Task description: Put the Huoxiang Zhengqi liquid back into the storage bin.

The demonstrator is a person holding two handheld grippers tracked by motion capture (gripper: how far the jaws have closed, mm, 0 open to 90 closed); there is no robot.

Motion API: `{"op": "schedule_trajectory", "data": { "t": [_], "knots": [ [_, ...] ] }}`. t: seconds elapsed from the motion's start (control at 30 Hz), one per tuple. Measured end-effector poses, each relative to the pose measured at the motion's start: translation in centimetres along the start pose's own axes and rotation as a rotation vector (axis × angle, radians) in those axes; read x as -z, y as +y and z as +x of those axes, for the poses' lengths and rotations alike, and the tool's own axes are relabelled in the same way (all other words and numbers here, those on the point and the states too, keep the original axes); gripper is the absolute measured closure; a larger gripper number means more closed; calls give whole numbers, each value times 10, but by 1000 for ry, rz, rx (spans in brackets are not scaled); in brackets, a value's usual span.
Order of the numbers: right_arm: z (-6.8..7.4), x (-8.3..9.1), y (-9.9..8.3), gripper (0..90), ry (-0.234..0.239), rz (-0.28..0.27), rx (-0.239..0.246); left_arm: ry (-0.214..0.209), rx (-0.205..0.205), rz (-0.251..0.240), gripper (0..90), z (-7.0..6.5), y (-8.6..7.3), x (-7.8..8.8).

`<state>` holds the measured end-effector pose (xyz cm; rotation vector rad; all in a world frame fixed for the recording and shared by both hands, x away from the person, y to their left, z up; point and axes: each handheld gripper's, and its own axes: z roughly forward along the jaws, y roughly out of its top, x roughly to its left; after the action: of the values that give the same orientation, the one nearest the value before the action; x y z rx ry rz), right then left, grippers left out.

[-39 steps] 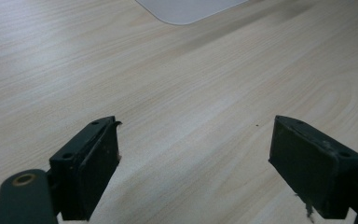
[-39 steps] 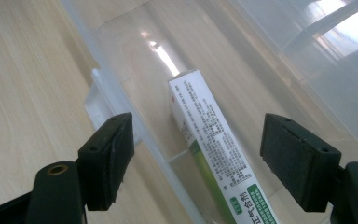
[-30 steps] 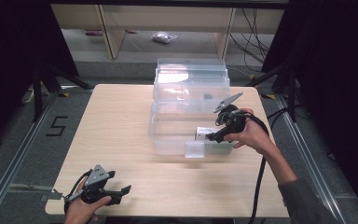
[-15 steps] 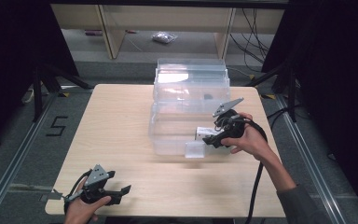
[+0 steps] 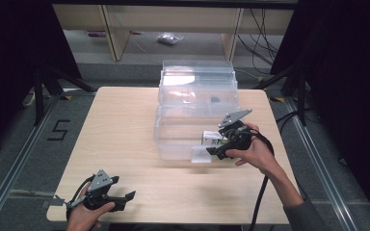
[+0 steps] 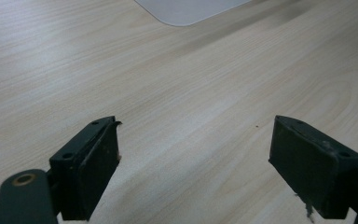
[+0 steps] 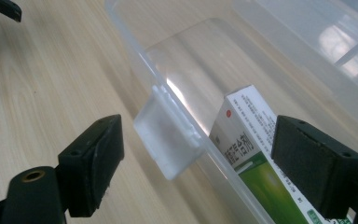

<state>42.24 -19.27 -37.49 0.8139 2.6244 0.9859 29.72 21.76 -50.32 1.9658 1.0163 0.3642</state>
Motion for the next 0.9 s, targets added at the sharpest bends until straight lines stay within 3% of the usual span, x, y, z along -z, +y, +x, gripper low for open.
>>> {"op": "schedule_trajectory", "data": {
  "t": [0.03, 0.07, 0.23, 0.27, 0.33, 0.37, 0.4, 0.43, 0.53, 0.57, 0.67, 0.7, 0.9],
  "knots": [
    [2, 2, 0, 184, -5, 4, -15, 0, 1, -3, 151, 0, 0, 0],
    [1, 2, 1, 181, -3, -19, 22, 0, 1, -3, 151, 0, 0, 0],
    [4, 5, 0, 182, -7, -38, 23, 4, 3, -10, 151, -1, 0, 0],
    [7, 6, 0, 183, -16, -46, 2, 4, 2, -8, 151, -1, 0, 0],
    [7, 6, -2, 182, -1, -44, 11, 5, 3, -8, 151, -1, 0, 0],
    [9, 6, -3, 183, -8, -48, -19, 5, 2, -8, 151, -1, 0, 0],
    [9, 5, -3, 183, -17, -56, 0, 5, 2, -8, 151, -1, 0, 0],
    [9, 6, -4, 184, 7, -58, 11, 4, 2, -8, 151, -1, 0, 0],
    [12, 6, -6, 192, 12, -55, -13, 2, -13, 10, 151, 0, 0, 1],
    [14, 6, -7, 192, 13, -54, -28, 4, 4, -10, 151, -1, 0, -1],
    [13, 5, -9, 188, 20, -65, -1, 4, -24, 13, 151, 1, 0, 1],
    [16, 5, -10, 188, 13, -66, -27, 3, -24, 14, 151, 1, 0, 1],
    [21, 5, -13, 186, 21, -77, -16, 2, -21, 17, 151, 1, 0, 1]
  ]
}}
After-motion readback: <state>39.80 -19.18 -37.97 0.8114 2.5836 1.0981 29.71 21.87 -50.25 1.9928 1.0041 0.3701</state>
